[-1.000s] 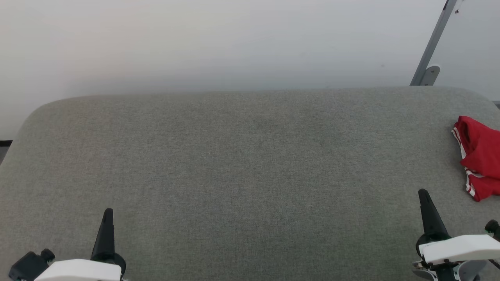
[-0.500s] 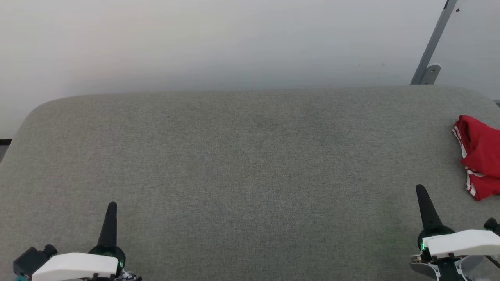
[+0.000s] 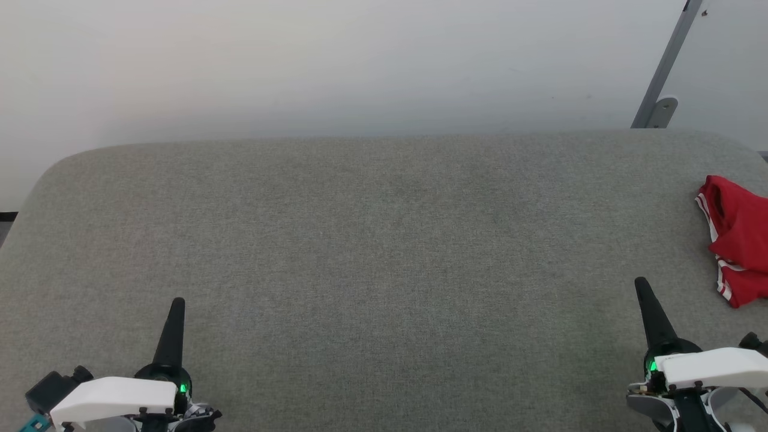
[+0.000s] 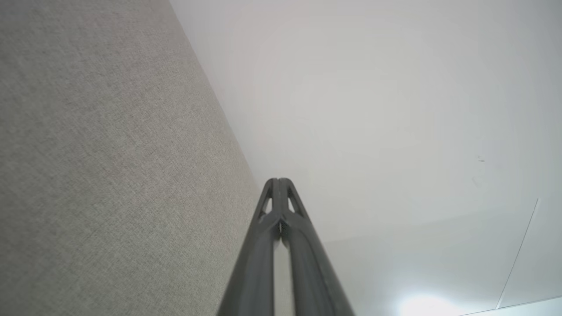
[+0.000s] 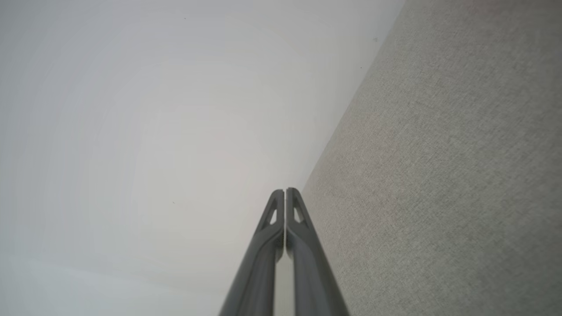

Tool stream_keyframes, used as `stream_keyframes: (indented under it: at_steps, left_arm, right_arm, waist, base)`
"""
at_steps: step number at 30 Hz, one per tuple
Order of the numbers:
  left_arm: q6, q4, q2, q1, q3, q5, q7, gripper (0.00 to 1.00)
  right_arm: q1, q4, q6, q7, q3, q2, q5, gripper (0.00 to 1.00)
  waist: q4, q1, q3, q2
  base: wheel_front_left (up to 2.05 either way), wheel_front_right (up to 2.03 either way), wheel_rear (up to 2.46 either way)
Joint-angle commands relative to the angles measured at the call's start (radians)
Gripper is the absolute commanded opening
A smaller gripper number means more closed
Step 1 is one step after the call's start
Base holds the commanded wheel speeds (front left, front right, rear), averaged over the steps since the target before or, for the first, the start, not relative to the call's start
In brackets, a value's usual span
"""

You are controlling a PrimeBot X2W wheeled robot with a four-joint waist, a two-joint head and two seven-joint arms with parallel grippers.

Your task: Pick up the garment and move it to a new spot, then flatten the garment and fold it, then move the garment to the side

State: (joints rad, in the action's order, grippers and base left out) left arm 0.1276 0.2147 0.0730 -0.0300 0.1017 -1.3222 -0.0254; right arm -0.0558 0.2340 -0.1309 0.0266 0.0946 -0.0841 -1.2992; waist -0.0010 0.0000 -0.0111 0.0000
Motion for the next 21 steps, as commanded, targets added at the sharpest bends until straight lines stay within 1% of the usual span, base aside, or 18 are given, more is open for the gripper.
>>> stream_keyframes:
  at_steps: [1, 21]
  left_arm:
    - [0.004, -0.003, 0.003, -0.021, 0.005, -0.023, -0.005, 0.0]
    - [0.005, 0.015, -0.011, -0.056, 0.01, -0.163, -0.051, 0.0]
  right_arm:
    - [-0.022, -0.004, 0.0, 0.007, 0.003, 0.002, -0.022, 0.0]
    - [-0.04, 0.005, 0.0, 0.052, 0.013, 0.02, -0.177, 0.0]
  waist:
    - [0.0, 0.0, 0.0, 0.0]
    - [0.001, 0.0, 0.007, 0.0]
  base:
    - [0.0, 0.0, 0.0]
    - [0.0, 0.0, 0.0]
